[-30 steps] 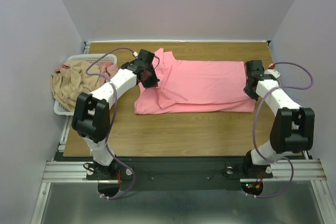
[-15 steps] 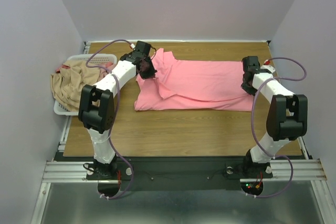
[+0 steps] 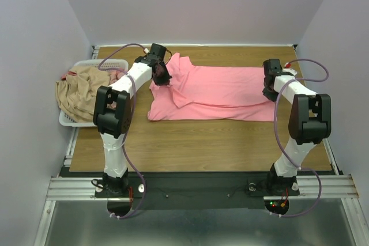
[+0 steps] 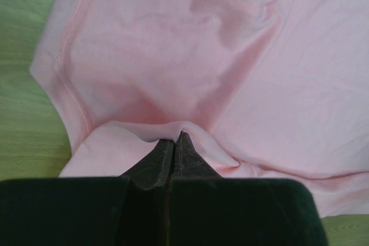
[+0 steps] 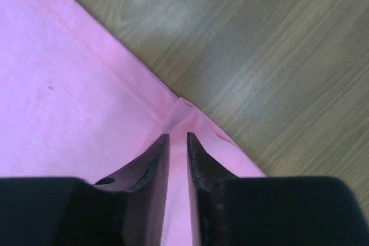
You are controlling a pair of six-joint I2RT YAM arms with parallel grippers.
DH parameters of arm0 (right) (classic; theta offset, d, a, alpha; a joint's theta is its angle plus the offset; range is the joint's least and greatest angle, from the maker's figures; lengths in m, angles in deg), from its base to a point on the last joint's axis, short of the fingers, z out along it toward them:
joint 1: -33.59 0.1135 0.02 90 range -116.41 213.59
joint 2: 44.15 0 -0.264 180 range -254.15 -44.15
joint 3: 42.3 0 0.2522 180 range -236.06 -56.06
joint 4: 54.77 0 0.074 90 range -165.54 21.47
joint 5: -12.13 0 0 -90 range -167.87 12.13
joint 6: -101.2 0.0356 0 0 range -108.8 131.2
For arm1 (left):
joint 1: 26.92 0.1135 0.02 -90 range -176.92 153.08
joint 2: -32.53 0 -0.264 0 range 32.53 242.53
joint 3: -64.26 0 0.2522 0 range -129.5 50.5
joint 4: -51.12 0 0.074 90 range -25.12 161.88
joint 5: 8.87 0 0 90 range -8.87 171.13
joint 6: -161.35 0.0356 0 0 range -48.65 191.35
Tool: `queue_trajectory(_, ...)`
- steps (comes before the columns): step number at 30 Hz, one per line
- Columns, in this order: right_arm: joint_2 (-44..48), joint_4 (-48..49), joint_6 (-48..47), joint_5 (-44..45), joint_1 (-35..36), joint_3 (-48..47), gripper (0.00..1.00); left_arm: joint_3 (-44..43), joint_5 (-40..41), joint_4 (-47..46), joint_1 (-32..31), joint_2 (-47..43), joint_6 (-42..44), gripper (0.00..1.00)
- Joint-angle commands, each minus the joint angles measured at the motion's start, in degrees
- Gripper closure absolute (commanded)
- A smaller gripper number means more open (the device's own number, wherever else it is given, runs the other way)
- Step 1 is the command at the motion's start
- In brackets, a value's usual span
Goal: Fold and stack the t-shirts
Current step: Fold the tshirt
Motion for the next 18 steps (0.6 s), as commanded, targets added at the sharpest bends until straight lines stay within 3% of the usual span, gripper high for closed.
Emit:
queue_trajectory(1, -0.8, 2.27, -2.5, 1.67, -0.63, -4.32, 0.72, -6.32, 0.97, 1.52, 1.99, 1.25, 0.36, 0.86)
queue_trajectory(2, -0.98, 2.27, -2.94, 1.58, -0.63, -4.85, 0.68, -7.2, 0.97, 2.05, 2.17, 2.04, 0.36, 0.67)
queue_trajectory(3, -0.81, 2.36, -4.16, 1.06, -0.63, -5.03, 0.59, -7.73, 0.97, 1.96, 2.34, 2.22, 0.53, 0.57)
queue_trajectory(4, -0.63, 2.27, -4.96, 0.44, -0.63, -5.38, 0.36, -8.44, 0.97, 2.05, 2.52, 2.22, 0.71, 0.49)
queue_trajectory(6, 1.56, 2.19, -6.37, -1.84, -0.63, -4.07, 0.1, -8.71, 0.97, 2.4, 2.52, 1.35, 1.23, 0.36)
queue_trajectory(8, 5.24, 2.27, -6.29, -4.81, -0.63, -2.4, 0.05, -7.22, 0.97, 1.88, 2.52, -1.53, 1.23, 0.02)
queue_trajectory(11, 9.29, 2.53, -6.72, -9.91, -0.63, 1.1, 0.0, -0.2, 0.44, 0.48, 2.44, -6.11, 0.62, 0.02)
queue_trajectory(15, 16.49, 5.17, -9.88, -25.87, -0.02, 7.26, 0.0, 15.76, -0.61, -5.32, 0.59, -17.62, -1.4, 0.02)
queue_trajectory(18, 19.58, 8.33, -11.2, -32.76, 2.6, 12.54, 0.0, 22.74, -3.94, -10.33, -1.77, -22.73, -3.24, 0.01)
